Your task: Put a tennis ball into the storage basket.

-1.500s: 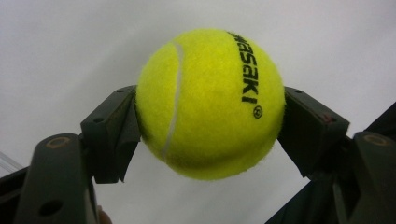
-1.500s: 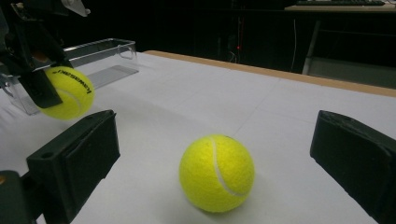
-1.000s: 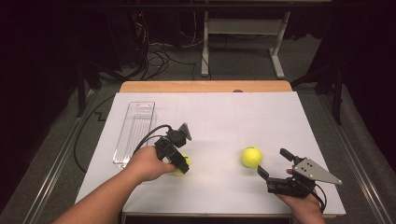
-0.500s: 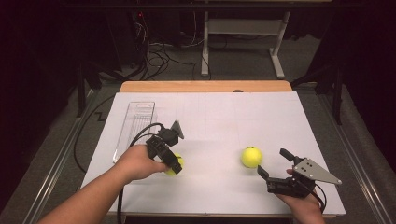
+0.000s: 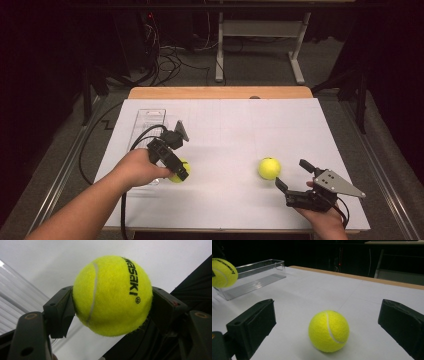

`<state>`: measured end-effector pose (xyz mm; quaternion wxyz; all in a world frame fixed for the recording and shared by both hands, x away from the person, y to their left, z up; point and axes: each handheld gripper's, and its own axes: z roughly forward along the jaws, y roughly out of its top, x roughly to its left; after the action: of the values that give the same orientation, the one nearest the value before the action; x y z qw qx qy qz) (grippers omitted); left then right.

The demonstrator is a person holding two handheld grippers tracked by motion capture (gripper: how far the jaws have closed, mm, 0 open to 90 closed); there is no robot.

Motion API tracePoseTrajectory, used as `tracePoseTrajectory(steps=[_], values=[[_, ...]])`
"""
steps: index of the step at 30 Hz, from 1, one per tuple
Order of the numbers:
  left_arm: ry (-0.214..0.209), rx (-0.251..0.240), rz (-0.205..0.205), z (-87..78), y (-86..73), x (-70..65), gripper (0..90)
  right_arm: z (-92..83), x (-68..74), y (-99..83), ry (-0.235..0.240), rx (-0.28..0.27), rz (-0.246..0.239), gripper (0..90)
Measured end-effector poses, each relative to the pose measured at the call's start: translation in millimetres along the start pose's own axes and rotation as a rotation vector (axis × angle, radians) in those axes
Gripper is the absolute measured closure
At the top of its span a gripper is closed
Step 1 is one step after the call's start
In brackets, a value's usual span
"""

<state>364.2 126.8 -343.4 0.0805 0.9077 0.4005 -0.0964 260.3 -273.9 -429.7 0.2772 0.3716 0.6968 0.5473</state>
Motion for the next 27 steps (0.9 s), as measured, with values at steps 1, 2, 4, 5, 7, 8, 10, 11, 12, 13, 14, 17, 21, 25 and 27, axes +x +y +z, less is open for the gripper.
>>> tracePoseTrajectory(steps=[1,2,4,5,7,8,10,11,12,13,14,17,21,25,27], values=[[0.001,-0.002,-0.002,-1.9,-0.1,1.0,27.1,0.0,0.1,0.0,0.001,0.001,0.000,1.7],[0.000,-0.006,-0.002,-4.0,-0.3,2.0,27.1,0.1,0.3,0.0,0.000,-0.001,0.000,1.7],[-0.007,-0.008,-0.006,-8.3,-0.7,4.0,27.1,0.0,0.4,0.0,0.001,-0.001,0.000,1.7],[-0.002,-0.010,-0.009,-10.6,-1.0,4.9,27.1,0.0,0.4,0.0,0.000,-0.001,0.000,1.7],[0.001,-0.013,-0.015,-15.0,-1.8,7.7,27.1,0.1,0.3,-0.1,-0.001,0.000,0.001,1.7],[0.000,-0.017,-0.021,-17.1,-2.4,9.4,27.1,0.1,0.0,-0.1,0.000,0.001,0.000,1.7],[0.007,-0.023,-0.032,-20.3,-3.8,13.5,27.1,0.0,0.1,-0.1,0.000,0.001,0.000,1.7],[0.012,-0.026,-0.039,-21.3,-4.6,15.9,27.2,0.0,0.0,-0.1,0.000,0.001,0.000,1.7],[0.012,-0.027,-0.046,-22.5,-5.5,18.6,27.2,0.0,-0.1,0.0,0.000,0.000,-0.001,1.7],[0.013,-0.031,-0.054,-23.6,-6.3,21.0,27.2,0.0,-0.1,0.0,0.000,0.000,-0.001,1.7],[0.014,-0.032,-0.061,-24.7,-7.1,23.2,27.2,-0.1,-0.1,0.0,0.000,0.000,-0.001,1.7],[0.014,-0.040,-0.079,-29.0,-9.7,29.8,27.2,-0.2,-0.1,0.0,0.000,0.000,-0.001,1.7],[0.022,-0.044,-0.095,-33.0,-12.5,35.4,27.2,-0.1,-0.1,0.1,-0.003,-0.002,-0.003,1.7],[0.026,-0.048,-0.115,-36.1,-15.7,42.3,27.2,-0.1,0.0,0.1,-0.003,-0.002,-0.003,1.7],[0.029,-0.050,-0.124,-37.1,-17.4,45.9,27.2,-0.2,-0.1,0.2,-0.003,-0.002,-0.004,1.7]])
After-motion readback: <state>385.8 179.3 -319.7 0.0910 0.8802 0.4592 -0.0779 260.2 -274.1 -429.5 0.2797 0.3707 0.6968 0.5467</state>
